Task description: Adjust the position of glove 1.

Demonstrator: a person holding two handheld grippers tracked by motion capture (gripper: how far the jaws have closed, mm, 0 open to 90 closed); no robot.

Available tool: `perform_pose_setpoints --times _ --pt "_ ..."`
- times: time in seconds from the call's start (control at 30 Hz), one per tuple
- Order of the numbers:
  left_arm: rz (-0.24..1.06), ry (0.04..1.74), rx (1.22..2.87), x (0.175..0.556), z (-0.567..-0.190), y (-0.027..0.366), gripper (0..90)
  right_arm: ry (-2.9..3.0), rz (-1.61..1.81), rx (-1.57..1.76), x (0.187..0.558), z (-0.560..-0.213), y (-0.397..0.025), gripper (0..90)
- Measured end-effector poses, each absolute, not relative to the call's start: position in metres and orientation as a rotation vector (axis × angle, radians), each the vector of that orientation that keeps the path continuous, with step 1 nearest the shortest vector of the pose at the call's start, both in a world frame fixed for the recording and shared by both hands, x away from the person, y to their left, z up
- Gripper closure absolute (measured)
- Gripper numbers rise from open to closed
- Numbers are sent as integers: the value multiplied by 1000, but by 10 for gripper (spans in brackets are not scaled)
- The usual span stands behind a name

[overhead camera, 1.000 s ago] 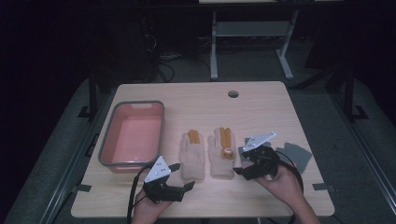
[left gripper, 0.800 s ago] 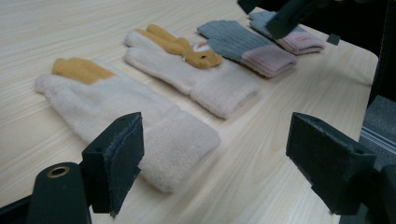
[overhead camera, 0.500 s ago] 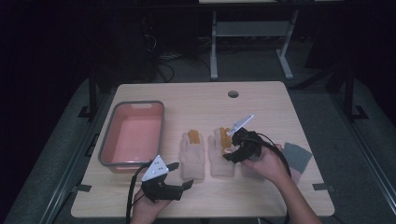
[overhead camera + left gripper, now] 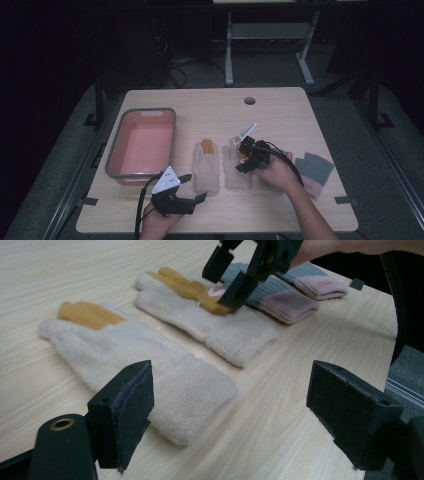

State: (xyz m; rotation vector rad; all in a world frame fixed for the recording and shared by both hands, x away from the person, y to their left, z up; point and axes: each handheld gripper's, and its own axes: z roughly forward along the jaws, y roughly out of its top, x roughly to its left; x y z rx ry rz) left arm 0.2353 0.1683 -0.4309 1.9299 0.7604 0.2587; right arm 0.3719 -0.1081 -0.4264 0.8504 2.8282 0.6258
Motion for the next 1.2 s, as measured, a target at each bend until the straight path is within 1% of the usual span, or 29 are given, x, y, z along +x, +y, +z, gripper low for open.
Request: perform_pose_setpoints --times 0.03,0.07,0.13,0.27,0.37,0.57,0.87,1.2 --pt "259 761 1930 235 -431 168 192 2830 609 848 373 -429 -107 368" --pt "259 761 1929 235 -431 168 192 2834 579 851 374 -432 -106 401" --pt "259 761 1926 235 -430 168 192 2839 559 844 374 -434 -106 410" --pt "256 765 1928 235 -430 170 192 2836 521 850 375 -438 -104 457" --pt "258 765 1929 235 -430 170 192 2830 523 846 374 -439 -103 511" --pt "258 771 1919 236 -431 169 192 2815 562 875 373 -438 -107 573" --pt "258 773 1916 236 -431 171 192 2801 590 869 367 -429 -110 594" --pt "261 768 1920 235 -430 171 190 2773 614 811 355 -409 -111 602"
